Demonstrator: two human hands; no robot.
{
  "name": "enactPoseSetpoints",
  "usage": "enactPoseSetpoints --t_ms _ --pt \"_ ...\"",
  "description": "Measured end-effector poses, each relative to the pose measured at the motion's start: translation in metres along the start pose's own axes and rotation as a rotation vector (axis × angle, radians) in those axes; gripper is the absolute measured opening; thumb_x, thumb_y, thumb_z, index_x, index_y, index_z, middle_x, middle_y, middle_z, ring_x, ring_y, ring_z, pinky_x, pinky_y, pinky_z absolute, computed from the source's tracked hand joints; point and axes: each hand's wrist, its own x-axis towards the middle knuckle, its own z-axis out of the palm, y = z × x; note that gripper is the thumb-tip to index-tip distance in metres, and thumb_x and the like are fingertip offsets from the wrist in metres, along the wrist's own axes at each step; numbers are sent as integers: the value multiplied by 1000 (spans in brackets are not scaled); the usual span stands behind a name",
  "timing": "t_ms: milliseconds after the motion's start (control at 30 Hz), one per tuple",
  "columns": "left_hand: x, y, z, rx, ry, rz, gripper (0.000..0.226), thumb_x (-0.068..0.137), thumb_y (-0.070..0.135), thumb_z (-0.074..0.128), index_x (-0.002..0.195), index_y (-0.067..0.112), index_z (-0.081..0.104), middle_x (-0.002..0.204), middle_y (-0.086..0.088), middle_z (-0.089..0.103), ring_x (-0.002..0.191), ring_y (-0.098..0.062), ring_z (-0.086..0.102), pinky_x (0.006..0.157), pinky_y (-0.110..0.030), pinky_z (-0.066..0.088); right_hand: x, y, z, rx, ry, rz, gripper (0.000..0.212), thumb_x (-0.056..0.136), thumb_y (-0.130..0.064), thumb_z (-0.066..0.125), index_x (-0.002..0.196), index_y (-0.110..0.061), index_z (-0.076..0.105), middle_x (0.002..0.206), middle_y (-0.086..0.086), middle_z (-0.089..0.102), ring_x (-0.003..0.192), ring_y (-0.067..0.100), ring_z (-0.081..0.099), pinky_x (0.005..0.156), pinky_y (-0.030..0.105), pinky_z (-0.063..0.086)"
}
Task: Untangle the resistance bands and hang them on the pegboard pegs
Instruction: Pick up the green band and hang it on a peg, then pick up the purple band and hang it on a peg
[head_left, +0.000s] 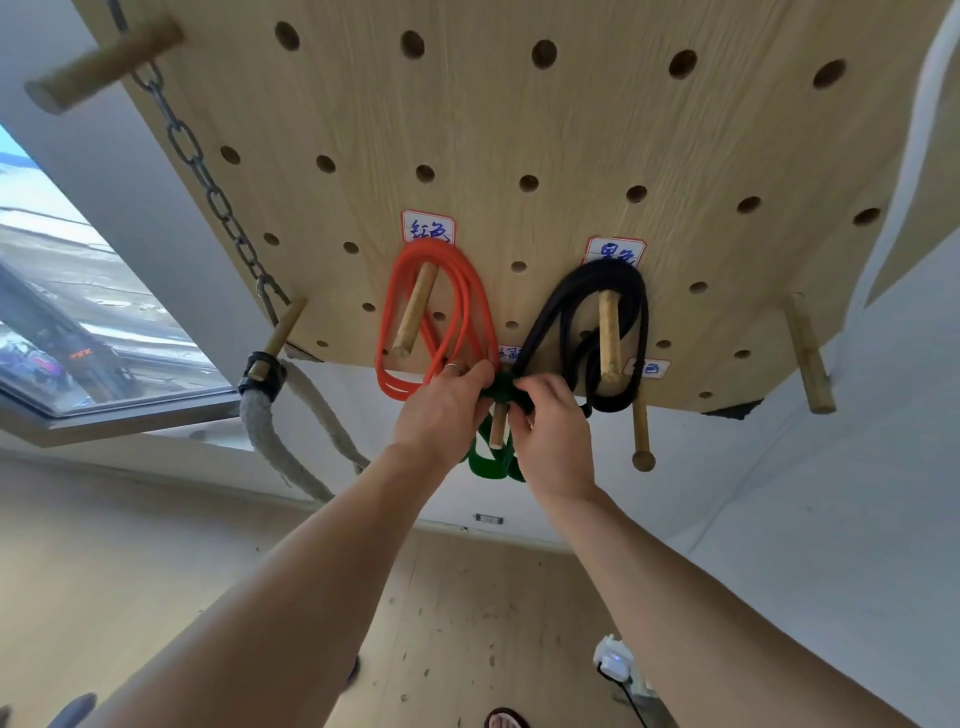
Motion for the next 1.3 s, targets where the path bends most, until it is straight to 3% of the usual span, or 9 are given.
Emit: enactPoseSetpoints --t_ms 167,300,400,600,767,1000,1300 --pt "-20 -14 -8 8 -12 -16 22 96 12 59 116 13 51 114 -7 65 86 -31 68 70 -46 60 -30 -12 -4 -32 97 78 21 88 -6 69 102 -14 55 104 1 55 75 19 59 58 22 48" --pt "-62 -43 -2 80 -104 -118 13 98 16 56 103 19 44 100 -2 60 81 -23 63 72 -39 59 -69 -40 13 -11 12 42 19 89 -11 68 97 -17 52 96 -2 56 74 10 54 58 10 42" --pt "-101 -71 11 109 -178 -197 10 98 17 54 103 18 46 98 -3 61 81 -25 65 73 -40 60 -97 -64 36 -28 -142 -4 11 92 -18 64 101 -17 57 101 -1 61 79 9 57 63 19 52" --pt "-180 -128 27 77 -310 -335 29 95 22 56 124 21 54 114 -2 66 95 -25 69 77 -41 61 -135 -97 86 -98 -558 -30 22 100 -20 50 121 -19 55 118 0 58 100 15 57 81 28 49" --pt "-247 -183 33 77 -414 -521 22 95 25 56 115 17 54 117 -5 64 100 -31 64 78 -35 53 -167 -117 147 -199 -865 -16 21 100 -18 45 119 -18 54 121 4 57 108 27 59 88 40 52" --pt "-357 -292 103 5 -426 -798 33 95 26 55 127 17 51 125 -6 60 110 -31 62 84 -37 51 -241 -108 289 -361 -1134 -149 46 92 -15 53 138 -22 55 132 7 61 122 29 56 99 37 49" --pt "-470 -467 344 86 -497 -990 48 93 15 54 140 14 43 129 -10 58 119 -31 56 86 -40 48 -386 14 563 -489 -1328 -421 56 89 -30 64 142 -20 47 138 7 58 129 30 51 107 38 39"
